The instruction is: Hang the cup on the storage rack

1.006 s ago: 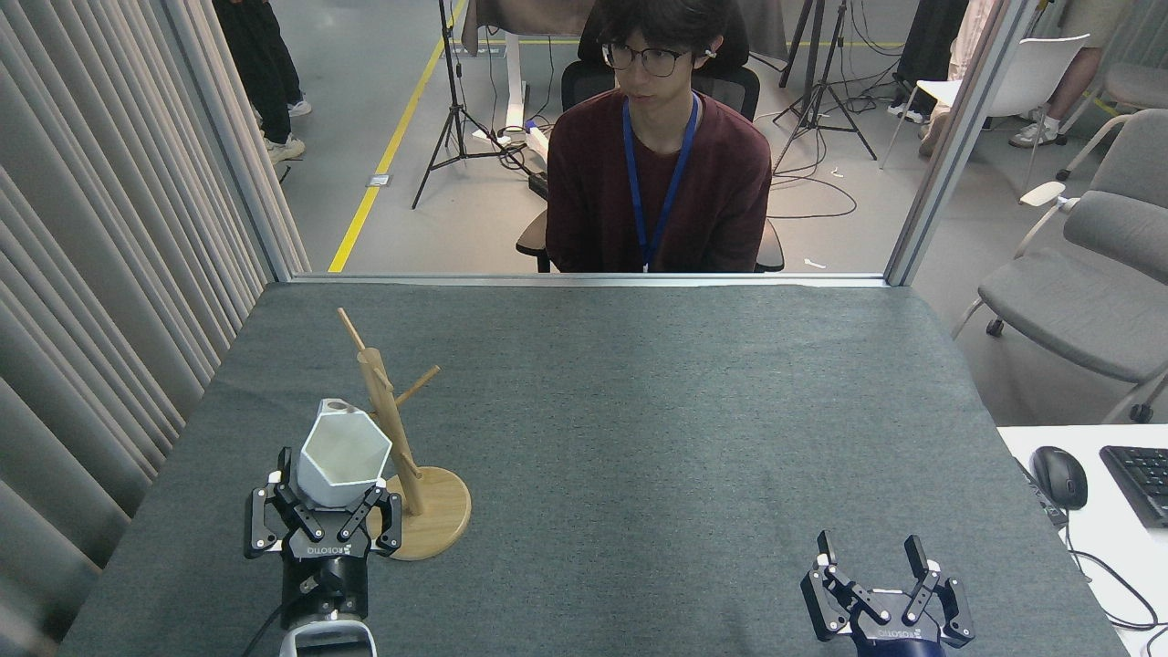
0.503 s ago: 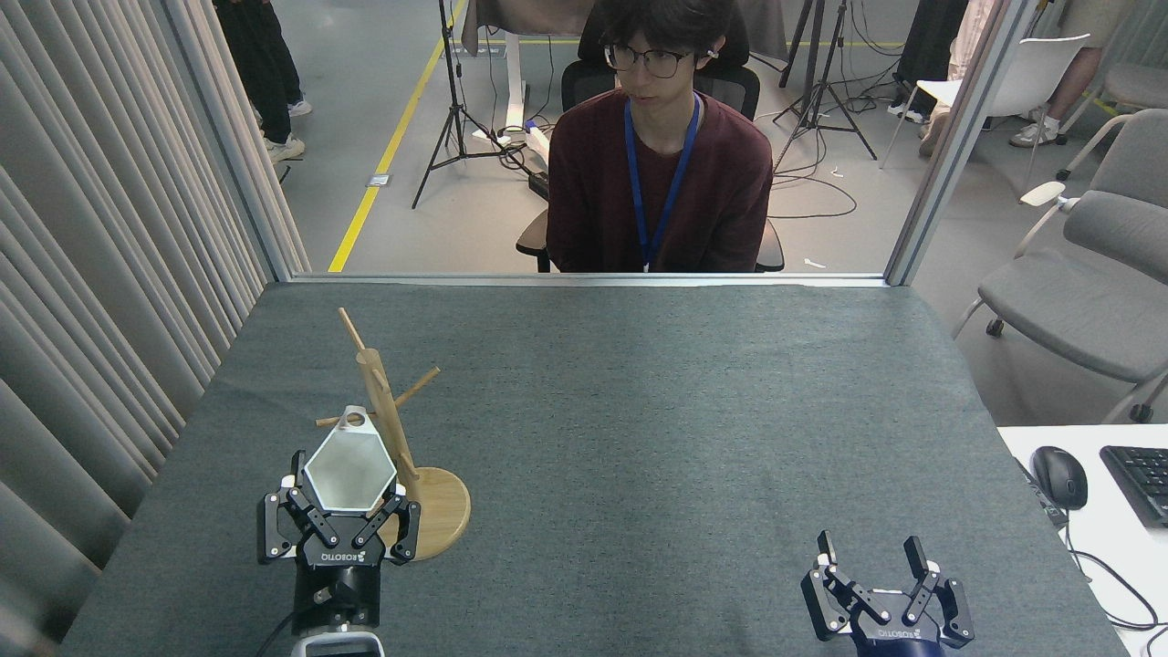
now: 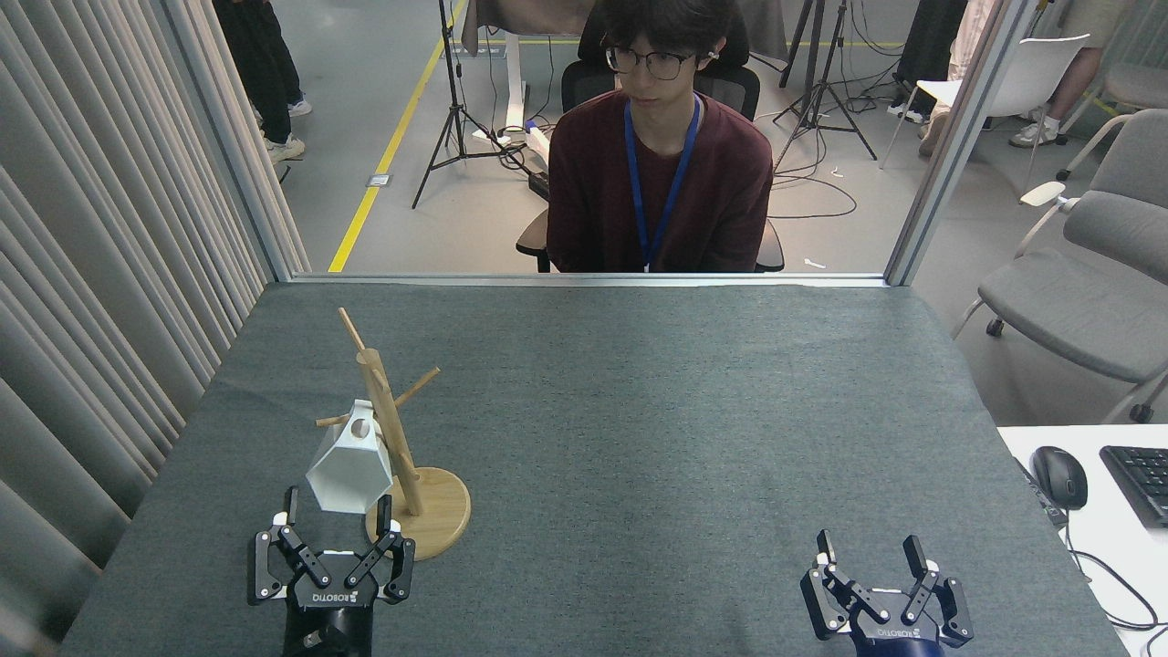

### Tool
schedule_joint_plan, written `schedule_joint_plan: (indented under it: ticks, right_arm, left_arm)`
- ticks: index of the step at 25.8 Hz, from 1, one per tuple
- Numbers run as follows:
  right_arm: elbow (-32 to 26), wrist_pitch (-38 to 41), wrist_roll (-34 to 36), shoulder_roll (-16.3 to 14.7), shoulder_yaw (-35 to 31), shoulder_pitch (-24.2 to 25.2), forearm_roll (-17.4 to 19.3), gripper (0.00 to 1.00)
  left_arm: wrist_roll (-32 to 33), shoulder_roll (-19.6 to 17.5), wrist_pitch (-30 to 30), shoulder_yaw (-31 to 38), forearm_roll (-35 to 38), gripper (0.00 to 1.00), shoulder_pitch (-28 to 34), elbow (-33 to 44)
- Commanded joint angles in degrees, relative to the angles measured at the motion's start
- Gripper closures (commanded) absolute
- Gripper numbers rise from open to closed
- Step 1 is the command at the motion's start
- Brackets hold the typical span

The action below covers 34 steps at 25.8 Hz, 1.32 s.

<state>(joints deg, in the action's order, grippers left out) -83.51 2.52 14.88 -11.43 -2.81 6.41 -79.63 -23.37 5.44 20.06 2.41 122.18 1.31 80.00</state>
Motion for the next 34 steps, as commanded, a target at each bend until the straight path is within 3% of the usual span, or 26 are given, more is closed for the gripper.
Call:
schedule_joint_plan:
  ticks: [1,5,8,11,18,23,27,34]
  right_arm:
    - [0.0,0.0,-0.1,-0.1,0.0,-0.1,0.0,0.01]
    - [-0.2,0.1,-0.1,-0.3,0.0,-0.1,0.0,0.01]
    - [-0.4,0.1,-0.1,-0.5,0.1,0.1,0.0,0.01]
    - [-1.0,0.1,-0.1,-1.0,0.3,0.4,-0.3,0.01]
    - [-3.0,1.4,0.1,-2.3,0.4,2.1,-0.8,0.01]
    - [-5.2,1.6,0.1,-2.5,0.4,4.2,-2.3,0.01]
    - [-6.7,2.4,0.2,-2.4,0.4,5.3,-5.0,0.01]
    - [-7.0,2.5,0.2,-2.4,0.3,5.8,-5.0,0.01]
  left_arm:
    - [0.0,-0.5,-0.8,0.0,-3.2,0.01,2.6,1.4]
    - [0.1,-1.2,-4.9,0.0,-7.5,0.01,5.6,4.3]
    - [1.8,-1.8,-13.6,0.0,-16.5,0.01,7.3,9.2]
    - [10.3,-2.1,-22.8,0.1,-24.4,0.01,7.8,11.9]
    - [18.9,-2.4,-29.3,-0.3,-25.6,0.01,9.1,12.2]
    - [19.3,-2.5,-28.7,-0.4,-28.9,0.01,9.3,12.3]
    - [18.8,-2.5,-23.8,-0.4,-29.5,0.01,9.3,12.4]
    - [11.0,-3.3,-20.4,-0.2,-29.5,0.01,11.3,12.4]
